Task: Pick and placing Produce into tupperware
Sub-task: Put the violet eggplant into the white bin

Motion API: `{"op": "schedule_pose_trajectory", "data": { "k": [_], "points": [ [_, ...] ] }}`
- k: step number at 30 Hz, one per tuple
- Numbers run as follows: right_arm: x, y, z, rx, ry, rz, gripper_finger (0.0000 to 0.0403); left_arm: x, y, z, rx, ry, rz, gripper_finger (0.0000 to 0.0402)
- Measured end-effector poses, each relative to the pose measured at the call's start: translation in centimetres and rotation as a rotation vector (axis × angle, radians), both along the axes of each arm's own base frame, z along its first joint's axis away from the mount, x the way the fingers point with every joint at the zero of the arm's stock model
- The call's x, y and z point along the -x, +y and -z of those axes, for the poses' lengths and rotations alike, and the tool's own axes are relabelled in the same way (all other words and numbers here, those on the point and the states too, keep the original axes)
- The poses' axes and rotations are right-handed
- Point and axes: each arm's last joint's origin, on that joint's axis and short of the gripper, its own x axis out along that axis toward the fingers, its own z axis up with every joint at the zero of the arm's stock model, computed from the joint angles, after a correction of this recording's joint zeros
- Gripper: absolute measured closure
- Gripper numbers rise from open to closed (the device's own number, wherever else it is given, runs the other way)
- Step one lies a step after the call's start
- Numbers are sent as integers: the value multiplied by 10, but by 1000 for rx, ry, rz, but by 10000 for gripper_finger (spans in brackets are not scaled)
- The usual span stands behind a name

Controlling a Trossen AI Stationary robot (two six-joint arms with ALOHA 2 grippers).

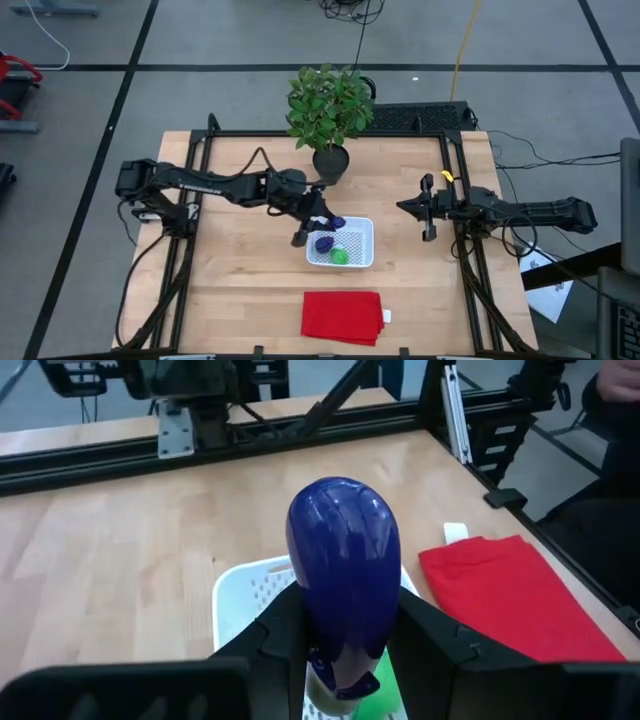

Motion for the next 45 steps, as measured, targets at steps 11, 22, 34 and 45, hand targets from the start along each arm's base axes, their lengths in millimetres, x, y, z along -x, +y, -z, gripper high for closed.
{"op": "schedule_pose_trajectory", "data": {
  "k": [11,22,34,45],
  "points": [
    [0,0,0,0,-3,0,403,-24,0,-9,-13,45,37,293],
    [0,0,0,0,-2,-1,403,-45,0,-2,-34,126,78,293],
    [0,0,0,8,-2,0,403,-61,1,1,-44,168,104,293],
    [0,0,0,15,-2,1,403,-60,10,1,4,180,101,293]
  ]
}}
